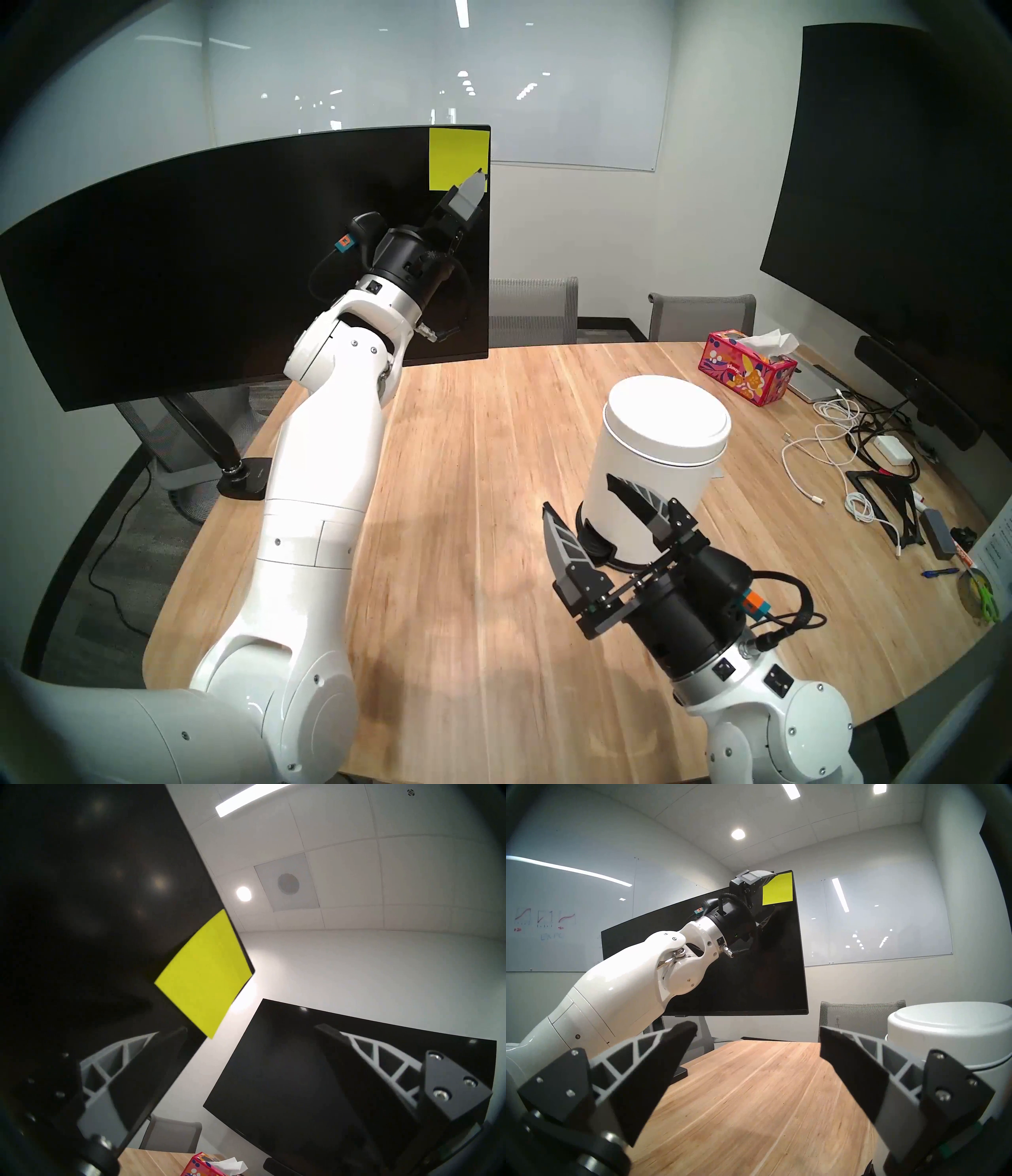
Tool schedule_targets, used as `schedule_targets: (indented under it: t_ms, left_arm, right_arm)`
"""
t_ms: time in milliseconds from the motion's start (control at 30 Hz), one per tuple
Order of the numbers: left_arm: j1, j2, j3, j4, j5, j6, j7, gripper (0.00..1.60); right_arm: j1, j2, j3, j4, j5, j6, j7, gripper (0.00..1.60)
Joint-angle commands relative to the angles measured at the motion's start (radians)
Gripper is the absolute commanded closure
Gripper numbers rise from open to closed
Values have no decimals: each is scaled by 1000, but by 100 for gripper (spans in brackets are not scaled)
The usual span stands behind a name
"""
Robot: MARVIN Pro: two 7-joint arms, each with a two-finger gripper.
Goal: Peel the sticky note off the monitor, open the trash can lid and drop the sticker into the trash can
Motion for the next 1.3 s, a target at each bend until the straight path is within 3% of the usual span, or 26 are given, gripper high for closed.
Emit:
schedule_targets:
  t_ms: [0,333,967,1000,1033,1067,1133,1267]
  left_arm:
    - [-89,-4,-12,39,-3,-28,-14,0]
    - [-146,-15,-15,64,2,-35,-22,0]
    - [-119,-13,1,50,10,-36,-8,0]
    - [-119,-14,3,51,14,-40,-5,78]
    - [-123,-7,6,57,14,-43,-19,90]
    - [-124,-8,6,56,13,-42,-17,112]
    - [-124,-9,8,55,15,-44,-14,131]
    - [-130,-13,7,61,18,-48,-9,125]
  right_arm:
    - [8,-1,0,-16,4,-1,-1,0]
    - [10,-4,-4,-16,5,-2,-2,0]
    - [-12,-6,11,-33,18,-7,14,0]
    - [-13,-7,12,-33,18,-8,16,0]
    - [-14,-8,12,-34,19,-10,17,0]
    - [-15,-8,13,-34,19,-10,18,0]
    - [-17,-10,14,-35,20,-11,20,0]
    - [-21,-13,15,-38,20,-14,23,0]
